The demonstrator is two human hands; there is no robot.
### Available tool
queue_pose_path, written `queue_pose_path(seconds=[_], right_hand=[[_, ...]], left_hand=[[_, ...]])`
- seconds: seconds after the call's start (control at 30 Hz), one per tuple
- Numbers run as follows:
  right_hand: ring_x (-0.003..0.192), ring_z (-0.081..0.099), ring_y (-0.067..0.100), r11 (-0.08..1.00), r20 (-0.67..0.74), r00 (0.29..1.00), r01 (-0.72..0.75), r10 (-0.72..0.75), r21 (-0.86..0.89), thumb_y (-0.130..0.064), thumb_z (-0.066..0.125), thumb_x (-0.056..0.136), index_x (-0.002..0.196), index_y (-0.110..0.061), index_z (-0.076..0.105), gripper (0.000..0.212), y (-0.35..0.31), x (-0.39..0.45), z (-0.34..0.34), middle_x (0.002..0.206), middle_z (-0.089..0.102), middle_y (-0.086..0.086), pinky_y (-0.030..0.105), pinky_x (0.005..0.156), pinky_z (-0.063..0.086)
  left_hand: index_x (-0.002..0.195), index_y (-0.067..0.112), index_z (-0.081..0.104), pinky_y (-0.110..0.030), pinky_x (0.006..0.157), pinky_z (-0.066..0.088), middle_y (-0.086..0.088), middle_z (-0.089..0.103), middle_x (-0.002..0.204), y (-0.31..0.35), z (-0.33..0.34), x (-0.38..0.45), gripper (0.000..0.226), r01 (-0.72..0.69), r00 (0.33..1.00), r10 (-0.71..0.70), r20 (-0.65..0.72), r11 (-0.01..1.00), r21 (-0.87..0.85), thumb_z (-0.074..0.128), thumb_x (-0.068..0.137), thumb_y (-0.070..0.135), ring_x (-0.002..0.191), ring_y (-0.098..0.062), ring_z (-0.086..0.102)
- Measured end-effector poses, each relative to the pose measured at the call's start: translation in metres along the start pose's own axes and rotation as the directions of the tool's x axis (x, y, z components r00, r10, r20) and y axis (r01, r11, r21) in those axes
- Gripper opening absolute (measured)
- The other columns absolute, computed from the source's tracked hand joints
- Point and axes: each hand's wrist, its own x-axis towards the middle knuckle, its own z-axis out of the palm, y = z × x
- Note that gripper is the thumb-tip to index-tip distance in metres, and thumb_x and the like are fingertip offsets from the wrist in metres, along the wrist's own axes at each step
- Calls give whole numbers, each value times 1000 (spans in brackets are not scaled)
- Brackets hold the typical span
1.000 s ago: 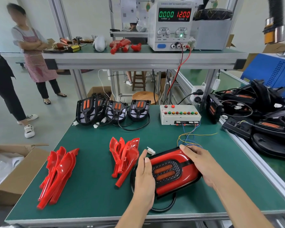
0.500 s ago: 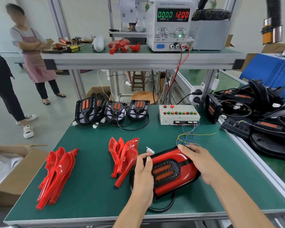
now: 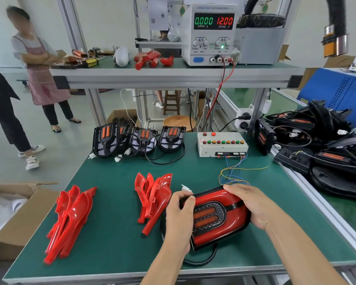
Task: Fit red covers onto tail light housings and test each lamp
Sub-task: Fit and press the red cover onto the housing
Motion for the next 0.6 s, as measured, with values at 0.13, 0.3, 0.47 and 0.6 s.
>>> queue_pose_path(seconds=[0.13, 0.3, 0.47, 0.6], right_hand=[[79, 70, 32, 1000, -24, 999, 24, -24, -9, -26, 77, 87, 95, -4, 74, 24, 2, 1, 0, 93, 75, 23, 48, 83, 59], [72, 71, 26, 997, -54, 996, 73, -74, -35, -27, 78, 86, 86, -11, 76, 16, 2, 2, 6, 84, 76, 15, 41, 76, 59], [74, 66, 28, 996, -15, 996, 88, -89, -27, -22, 78, 87, 83, -12, 74, 11, -1, -3, 3, 81, 73, 14, 45, 80, 56], [73, 68, 28, 992, -4, 994, 113, -113, -56, -22, 78, 87, 84, -11, 75, 11, -5, -4, 5, 83, 75, 16, 44, 79, 57]], left_hand=[[83, 29, 74, -20, 64, 57, 4, 75, 87, 8, -6, 10, 10, -55, 996, 47, 70, 991, 118, 77, 90, 22, 78, -10, 71], [78, 17, 78, -25, 63, 57, -3, 77, 78, 21, -2, 20, 19, 2, 989, -32, 144, 979, 204, 91, 75, 29, 69, -13, 72], [86, 18, 81, -15, 60, 52, 6, 79, 81, 52, -10, 35, 27, 0, 933, -174, 315, 874, 486, 92, 72, 38, 70, -1, 72], [89, 21, 83, -28, 86, 55, 8, 79, 84, 76, -1, 46, 34, -135, 878, -250, 408, 688, 713, 82, 79, 54, 88, -10, 72]])
